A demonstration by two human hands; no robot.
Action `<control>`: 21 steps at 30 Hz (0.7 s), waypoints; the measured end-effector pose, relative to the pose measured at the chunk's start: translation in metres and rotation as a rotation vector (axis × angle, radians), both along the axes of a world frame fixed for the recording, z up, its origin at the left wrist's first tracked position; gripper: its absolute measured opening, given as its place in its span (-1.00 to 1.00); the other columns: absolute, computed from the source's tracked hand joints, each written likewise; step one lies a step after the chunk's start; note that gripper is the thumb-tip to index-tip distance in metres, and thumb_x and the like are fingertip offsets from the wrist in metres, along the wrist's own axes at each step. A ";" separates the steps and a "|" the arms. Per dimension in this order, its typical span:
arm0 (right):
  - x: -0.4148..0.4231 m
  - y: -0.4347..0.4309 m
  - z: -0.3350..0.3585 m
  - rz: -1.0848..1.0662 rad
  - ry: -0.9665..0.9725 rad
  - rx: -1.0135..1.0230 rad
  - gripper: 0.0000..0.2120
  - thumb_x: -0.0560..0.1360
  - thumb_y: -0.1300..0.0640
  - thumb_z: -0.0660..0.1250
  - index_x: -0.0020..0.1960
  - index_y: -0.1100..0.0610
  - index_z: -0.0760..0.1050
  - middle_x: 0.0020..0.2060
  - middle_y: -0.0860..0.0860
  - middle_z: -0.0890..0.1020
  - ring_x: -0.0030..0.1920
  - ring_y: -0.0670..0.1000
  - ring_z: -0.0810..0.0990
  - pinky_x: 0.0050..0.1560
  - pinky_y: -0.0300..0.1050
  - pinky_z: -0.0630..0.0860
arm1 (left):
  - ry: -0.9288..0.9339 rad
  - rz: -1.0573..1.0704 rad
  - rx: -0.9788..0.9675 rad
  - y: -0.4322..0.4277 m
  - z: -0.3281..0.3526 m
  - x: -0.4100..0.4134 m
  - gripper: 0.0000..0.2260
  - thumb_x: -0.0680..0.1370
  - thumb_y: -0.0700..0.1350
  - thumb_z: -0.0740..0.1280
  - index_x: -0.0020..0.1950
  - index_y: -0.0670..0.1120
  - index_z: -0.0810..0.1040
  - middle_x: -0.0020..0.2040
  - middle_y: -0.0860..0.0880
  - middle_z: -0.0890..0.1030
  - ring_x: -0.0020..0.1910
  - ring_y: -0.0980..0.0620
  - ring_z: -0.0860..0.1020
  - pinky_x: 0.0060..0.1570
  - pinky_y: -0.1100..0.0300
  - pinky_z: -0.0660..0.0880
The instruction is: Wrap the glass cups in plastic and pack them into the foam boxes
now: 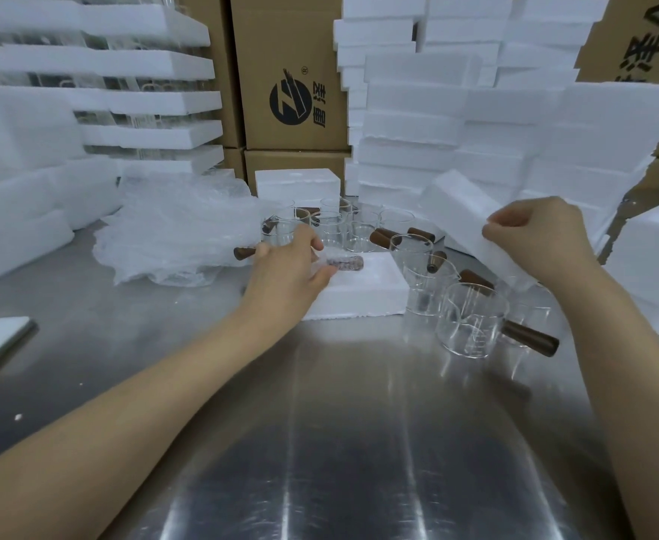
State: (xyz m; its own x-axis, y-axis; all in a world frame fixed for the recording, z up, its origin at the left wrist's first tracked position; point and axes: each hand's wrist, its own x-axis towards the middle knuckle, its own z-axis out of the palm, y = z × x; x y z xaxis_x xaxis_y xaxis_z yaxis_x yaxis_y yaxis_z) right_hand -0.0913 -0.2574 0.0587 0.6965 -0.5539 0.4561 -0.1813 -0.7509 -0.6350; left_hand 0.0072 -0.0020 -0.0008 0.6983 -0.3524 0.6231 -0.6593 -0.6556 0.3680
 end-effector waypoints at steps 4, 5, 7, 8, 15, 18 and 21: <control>-0.004 0.019 0.009 0.185 -0.297 -0.104 -0.90 0.47 0.08 0.39 -0.02 0.01 0.62 -0.19 -0.17 0.59 -0.23 -0.33 0.51 -0.12 -0.40 0.37 | -0.056 0.029 0.107 -0.003 0.001 -0.002 -0.71 0.61 0.05 0.23 0.24 -0.09 0.36 -0.18 -0.06 0.65 -0.12 -0.14 0.49 0.07 0.16 0.14; -0.004 0.026 0.011 0.227 -0.371 -0.106 -0.92 0.49 0.08 0.38 -0.02 -0.02 0.60 -0.19 -0.20 0.58 -0.24 -0.36 0.49 -0.17 -0.46 0.36 | -0.079 0.043 0.173 -0.003 0.001 -0.002 -0.67 0.63 0.09 0.17 0.29 -0.08 0.33 -0.17 -0.05 0.66 -0.09 -0.12 0.50 0.13 0.14 0.12; -0.002 0.038 0.012 0.303 -0.485 -0.047 -0.92 0.52 0.11 0.34 -0.01 -0.02 0.55 -0.15 -0.23 0.58 -0.17 -0.33 0.52 -0.12 -0.44 0.42 | -0.117 0.044 0.205 -0.001 0.005 -0.002 -0.59 0.64 0.16 0.01 0.36 -0.06 0.33 -0.11 0.03 0.63 0.00 -0.06 0.47 0.17 0.09 0.06; 0.001 0.044 0.011 0.348 -0.524 0.019 -0.92 0.54 0.14 0.32 0.00 0.00 0.53 -0.13 -0.21 0.59 -0.13 -0.28 0.54 -0.06 -0.37 0.47 | -0.130 0.038 0.147 0.003 0.010 -0.002 -0.56 0.65 0.16 -0.06 0.35 -0.05 0.36 -0.06 0.07 0.59 0.07 -0.01 0.43 0.15 0.08 0.04; 0.019 0.087 -0.004 0.754 -0.613 0.754 -0.90 0.64 0.28 0.12 0.04 0.15 0.38 -0.11 -0.10 0.66 0.00 -0.09 0.64 0.11 -0.22 0.52 | 0.290 -0.204 -0.477 0.032 0.038 0.013 -0.51 0.59 0.28 -0.06 0.08 0.01 0.53 -0.07 0.11 0.60 -0.17 0.20 0.48 -0.04 0.20 0.40; 0.021 0.107 -0.018 0.925 -0.486 0.927 -0.90 0.64 0.28 0.09 0.09 0.19 0.36 -0.01 0.03 0.64 0.11 0.04 0.62 0.23 -0.12 0.50 | 0.616 -0.381 -0.584 0.022 0.041 0.011 -0.57 0.60 0.28 -0.01 0.18 0.04 0.47 -0.07 0.06 0.63 -0.21 0.13 0.55 -0.21 0.23 0.40; 0.020 0.117 -0.025 0.953 -0.340 0.929 -0.79 0.63 0.34 0.11 0.24 0.23 0.34 0.14 0.13 0.60 0.14 0.06 0.62 0.19 -0.16 0.52 | 0.791 -0.530 -0.843 0.019 0.042 0.007 -0.75 0.62 0.08 0.21 0.13 -0.06 0.51 -0.07 0.02 0.64 -0.15 0.11 0.60 -0.20 0.26 0.53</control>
State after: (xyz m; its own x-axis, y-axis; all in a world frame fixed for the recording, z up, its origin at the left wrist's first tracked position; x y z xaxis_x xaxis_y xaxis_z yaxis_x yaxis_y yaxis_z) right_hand -0.0709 -0.1409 0.0334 0.9056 -0.1210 0.4066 0.4240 0.2262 -0.8770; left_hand 0.0142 0.0165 0.0417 0.8762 -0.4003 0.2685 -0.1784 0.2482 0.9521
